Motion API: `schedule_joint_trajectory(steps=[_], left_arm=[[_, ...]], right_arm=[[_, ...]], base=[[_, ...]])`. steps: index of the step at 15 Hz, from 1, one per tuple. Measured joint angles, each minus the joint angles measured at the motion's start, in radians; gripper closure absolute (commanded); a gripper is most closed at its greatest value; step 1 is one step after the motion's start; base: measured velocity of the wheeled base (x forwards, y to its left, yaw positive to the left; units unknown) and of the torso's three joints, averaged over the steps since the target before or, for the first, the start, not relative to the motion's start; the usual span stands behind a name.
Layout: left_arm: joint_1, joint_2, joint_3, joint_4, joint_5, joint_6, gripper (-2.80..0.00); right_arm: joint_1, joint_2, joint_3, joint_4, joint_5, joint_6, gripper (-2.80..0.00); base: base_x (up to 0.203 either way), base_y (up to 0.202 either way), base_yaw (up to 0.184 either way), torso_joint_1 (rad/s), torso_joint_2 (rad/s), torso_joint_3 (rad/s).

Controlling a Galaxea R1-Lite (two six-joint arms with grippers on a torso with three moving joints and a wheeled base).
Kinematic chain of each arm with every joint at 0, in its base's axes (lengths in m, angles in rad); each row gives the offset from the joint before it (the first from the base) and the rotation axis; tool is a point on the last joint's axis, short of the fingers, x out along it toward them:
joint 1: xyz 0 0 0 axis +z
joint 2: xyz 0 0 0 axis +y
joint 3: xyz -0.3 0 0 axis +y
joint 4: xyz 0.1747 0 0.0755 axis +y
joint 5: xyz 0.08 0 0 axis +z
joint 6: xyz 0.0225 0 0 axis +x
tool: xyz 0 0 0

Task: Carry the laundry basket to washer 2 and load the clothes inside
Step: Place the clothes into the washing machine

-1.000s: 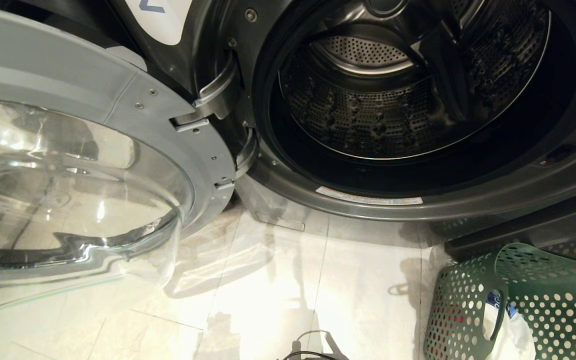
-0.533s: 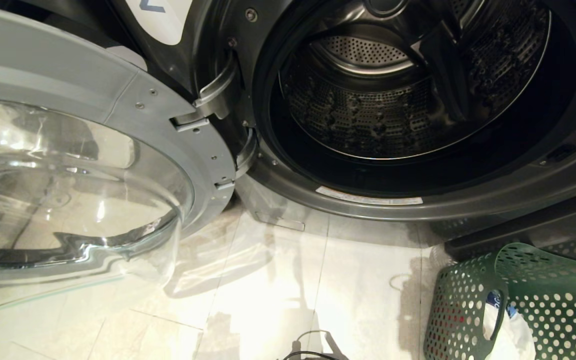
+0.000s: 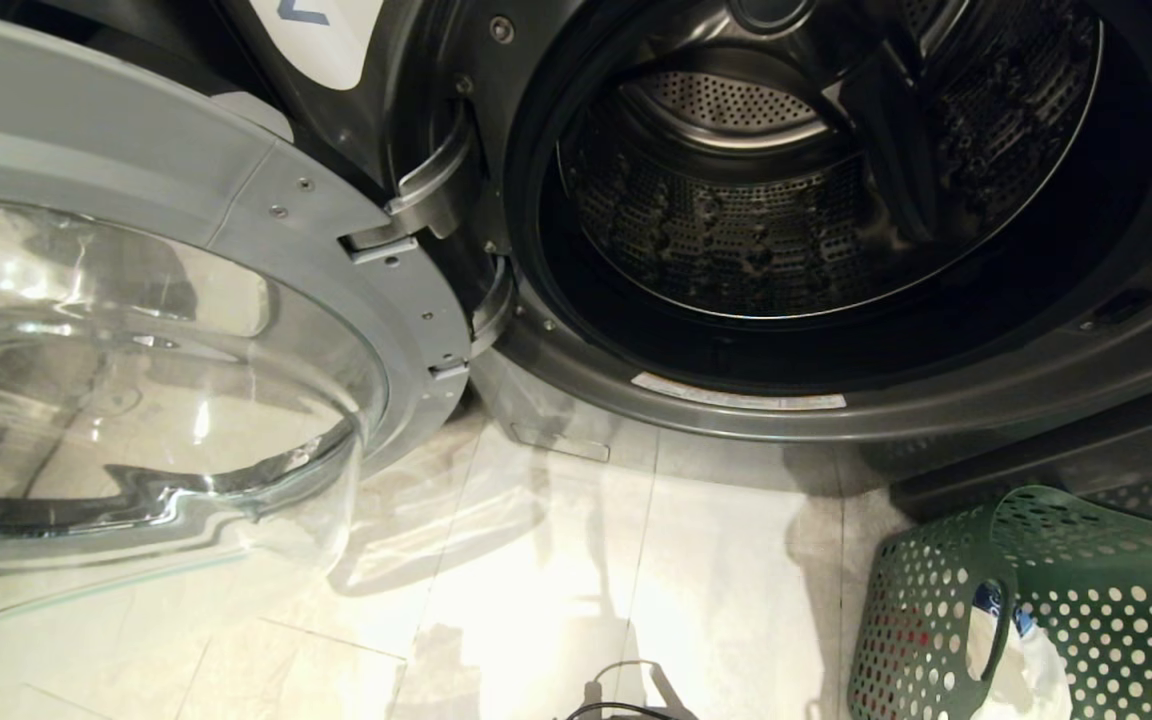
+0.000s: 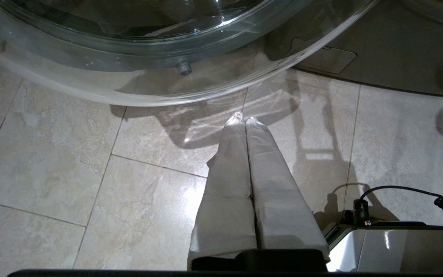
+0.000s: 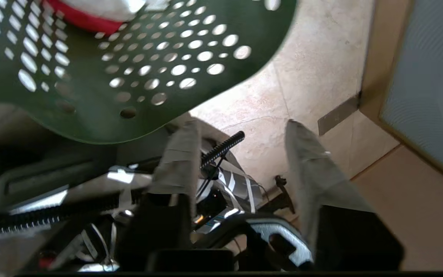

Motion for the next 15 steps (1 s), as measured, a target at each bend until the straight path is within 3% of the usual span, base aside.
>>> schedule_joint_trajectory(steps=[5, 9, 13, 15], left_arm=[[0.000, 0.000, 0.000, 0.001, 0.000, 0.000, 0.00], [0.000, 0.000, 0.000, 0.001, 0.000, 0.000, 0.00], [0.000, 0.000, 0.000, 0.001, 0.000, 0.000, 0.00], [0.000, 0.000, 0.000, 0.000, 0.000, 0.000, 0.00]], right_arm=[[-0.035, 0.206, 0.020, -0.162, 0.156, -0.313, -2.80], [-0.040, 0.346, 0.027, -0.312, 0.198, -0.461, -2.80], [-0.043, 0.521, -0.017, -0.439, 0.214, -0.485, -2.80], [-0.046, 0.636, -0.097, -0.508, 0.271, -0.491, -2.80]], base=[[0.000, 0.000, 0.000, 0.000, 0.00, 0.000], [0.000, 0.000, 0.000, 0.000, 0.00, 0.000], [0.000, 0.000, 0.000, 0.000, 0.00, 0.000], [0.000, 0.000, 0.000, 0.000, 0.00, 0.000]])
